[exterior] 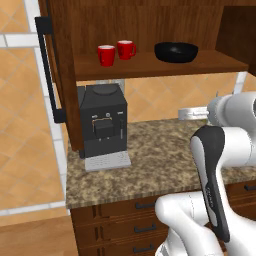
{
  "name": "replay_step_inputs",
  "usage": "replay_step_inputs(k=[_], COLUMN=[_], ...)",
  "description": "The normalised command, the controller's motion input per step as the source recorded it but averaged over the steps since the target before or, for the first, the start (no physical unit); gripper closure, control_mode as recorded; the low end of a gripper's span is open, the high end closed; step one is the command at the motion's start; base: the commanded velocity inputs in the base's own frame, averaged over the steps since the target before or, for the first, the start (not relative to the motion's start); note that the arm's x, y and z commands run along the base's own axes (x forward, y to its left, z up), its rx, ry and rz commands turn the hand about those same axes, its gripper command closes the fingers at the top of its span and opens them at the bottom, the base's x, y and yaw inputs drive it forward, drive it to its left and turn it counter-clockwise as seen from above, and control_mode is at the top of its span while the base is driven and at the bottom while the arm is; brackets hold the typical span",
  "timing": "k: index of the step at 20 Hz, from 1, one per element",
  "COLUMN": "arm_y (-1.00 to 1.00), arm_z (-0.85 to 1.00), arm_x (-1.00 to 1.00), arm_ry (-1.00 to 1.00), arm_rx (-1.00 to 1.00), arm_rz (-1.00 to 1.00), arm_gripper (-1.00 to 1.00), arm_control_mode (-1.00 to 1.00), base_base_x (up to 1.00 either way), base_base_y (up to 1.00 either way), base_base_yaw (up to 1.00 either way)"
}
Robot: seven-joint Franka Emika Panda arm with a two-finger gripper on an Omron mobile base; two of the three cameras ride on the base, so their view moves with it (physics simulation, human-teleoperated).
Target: Gather all objects into one cabinet and sort the glasses and bowls to opposite sides.
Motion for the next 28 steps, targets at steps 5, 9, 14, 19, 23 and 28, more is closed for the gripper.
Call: replay_step_inputs(k=[5, 9, 14, 19, 23, 28], arm_y=[0.00, 0.00, 0.00, 0.00, 0.00, 0.00], arm_z=[0.00, 0.00, 0.00, 0.00, 0.00, 0.00], arm_x=[0.00, 0.00, 0.00, 0.00, 0.00, 0.00], arm_ry=[0.00, 0.00, 0.00, 0.00, 0.00, 0.00], arm_rx=[0.05, 0.00, 0.00, 0.00, 0.00, 0.00], arm_rz=[-0.02, 0.00, 0.00, 0.00, 0.00, 0.00], arm_gripper=[-1.00, -1.00, -1.00, -1.00, -1.00, -1.00], arm_control_mode=[1.00, 1.00, 1.00, 1.00, 1.00, 1.00], base_base_x=[-0.16, -0.24, -0.16, -0.21, -0.29, -0.35], base_base_y=[0.00, 0.00, 0.00, 0.00, 0.00, 0.00], base_base_yaw=[-0.14, -0.60, -0.74, -0.78, -0.78, -0.79])
